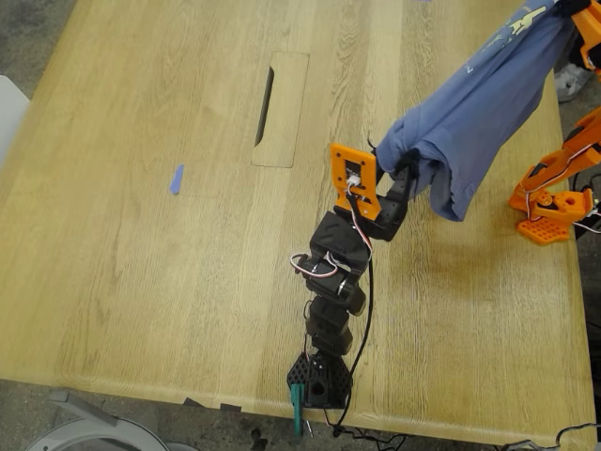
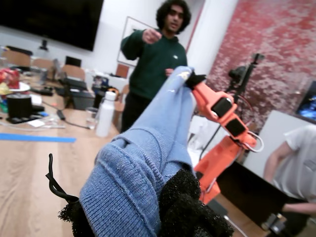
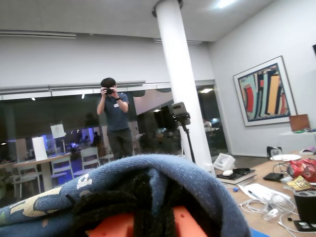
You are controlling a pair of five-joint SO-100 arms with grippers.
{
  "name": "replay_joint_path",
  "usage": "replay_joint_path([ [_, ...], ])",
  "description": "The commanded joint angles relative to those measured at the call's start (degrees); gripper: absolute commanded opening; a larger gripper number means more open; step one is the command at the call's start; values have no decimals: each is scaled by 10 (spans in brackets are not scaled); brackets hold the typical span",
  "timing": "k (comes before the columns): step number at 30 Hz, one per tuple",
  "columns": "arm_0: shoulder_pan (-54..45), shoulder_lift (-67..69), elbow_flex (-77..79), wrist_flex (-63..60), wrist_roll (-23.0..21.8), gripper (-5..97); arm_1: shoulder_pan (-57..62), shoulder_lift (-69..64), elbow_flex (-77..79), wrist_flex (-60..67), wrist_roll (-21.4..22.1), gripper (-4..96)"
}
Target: Fold a T-shirt
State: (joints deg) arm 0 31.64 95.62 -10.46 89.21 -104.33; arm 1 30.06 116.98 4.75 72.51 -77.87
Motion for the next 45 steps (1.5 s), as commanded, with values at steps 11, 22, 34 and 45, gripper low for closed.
replay_joint_path([
  [11, 150, 60, 2, -26, 4, -2, -98, 271, 358, -105, 0, 0],
  [22, 196, 45, 16, 37, -13, -2, -107, 309, 422, -25, 23, 1],
  [34, 97, 16, 11, 194, -31, -2, -136, 413, 659, 4, 24, 1],
  [45, -25, 207, 448, 194, -25, -2, -175, 455, 838, -79, 17, 1],
])
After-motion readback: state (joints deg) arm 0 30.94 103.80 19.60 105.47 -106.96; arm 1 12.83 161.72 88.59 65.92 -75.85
